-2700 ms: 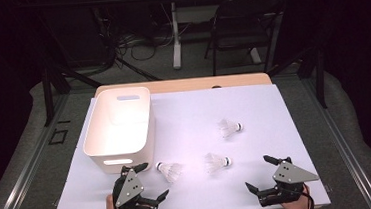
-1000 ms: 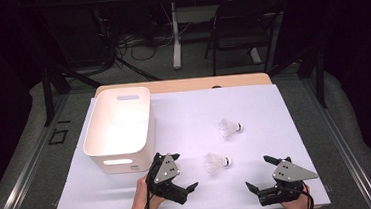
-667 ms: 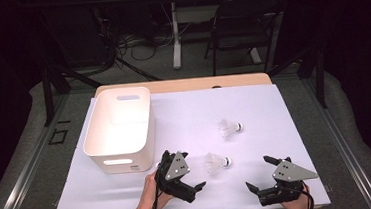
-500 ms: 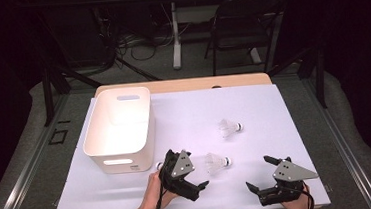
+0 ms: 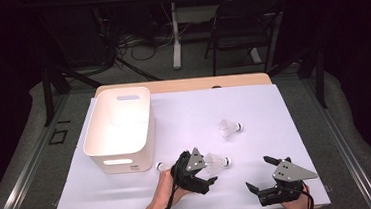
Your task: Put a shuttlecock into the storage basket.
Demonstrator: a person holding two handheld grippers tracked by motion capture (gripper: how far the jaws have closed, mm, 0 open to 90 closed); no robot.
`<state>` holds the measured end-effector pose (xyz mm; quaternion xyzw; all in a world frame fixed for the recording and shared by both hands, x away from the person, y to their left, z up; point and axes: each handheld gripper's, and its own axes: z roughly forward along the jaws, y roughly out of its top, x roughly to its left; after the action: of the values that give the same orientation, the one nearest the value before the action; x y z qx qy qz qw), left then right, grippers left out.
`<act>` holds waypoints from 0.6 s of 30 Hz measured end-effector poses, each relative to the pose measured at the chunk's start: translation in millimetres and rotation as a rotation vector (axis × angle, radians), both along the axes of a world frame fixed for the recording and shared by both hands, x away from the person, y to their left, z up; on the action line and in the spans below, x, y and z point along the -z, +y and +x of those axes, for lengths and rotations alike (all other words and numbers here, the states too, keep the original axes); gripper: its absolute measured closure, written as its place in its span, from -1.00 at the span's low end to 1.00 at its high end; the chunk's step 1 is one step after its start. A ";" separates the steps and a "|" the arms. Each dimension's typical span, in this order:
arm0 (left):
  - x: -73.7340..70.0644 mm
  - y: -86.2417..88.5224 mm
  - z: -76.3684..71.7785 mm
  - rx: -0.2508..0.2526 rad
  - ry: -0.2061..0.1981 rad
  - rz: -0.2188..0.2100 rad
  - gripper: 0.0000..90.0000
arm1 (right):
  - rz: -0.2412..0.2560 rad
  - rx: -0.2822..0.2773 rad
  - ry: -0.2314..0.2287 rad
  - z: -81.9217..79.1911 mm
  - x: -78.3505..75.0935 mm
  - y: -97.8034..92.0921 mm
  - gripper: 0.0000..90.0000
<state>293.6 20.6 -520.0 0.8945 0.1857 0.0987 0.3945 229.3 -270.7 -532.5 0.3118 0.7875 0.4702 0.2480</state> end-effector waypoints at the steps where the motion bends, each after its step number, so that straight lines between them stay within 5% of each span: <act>1: 1.0 -1.5 0.6 0.000 0.010 0.004 -0.44 | 0.001 -0.001 0.000 0.1 0.2 0.1 -1.00; 10: 10.2 -15.2 8.2 -0.021 0.050 0.068 0.10 | -0.007 -0.008 0.009 0.4 1.4 1.1 -1.00; 18: 14.3 -20.0 15.1 0.017 0.063 0.078 0.47 | -0.014 -0.010 0.017 1.1 2.7 2.0 -1.00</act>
<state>308.7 0.7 -534.4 0.9135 0.1863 0.0740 0.3541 230.4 -268.7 -535.2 0.3101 0.7942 0.4634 0.2413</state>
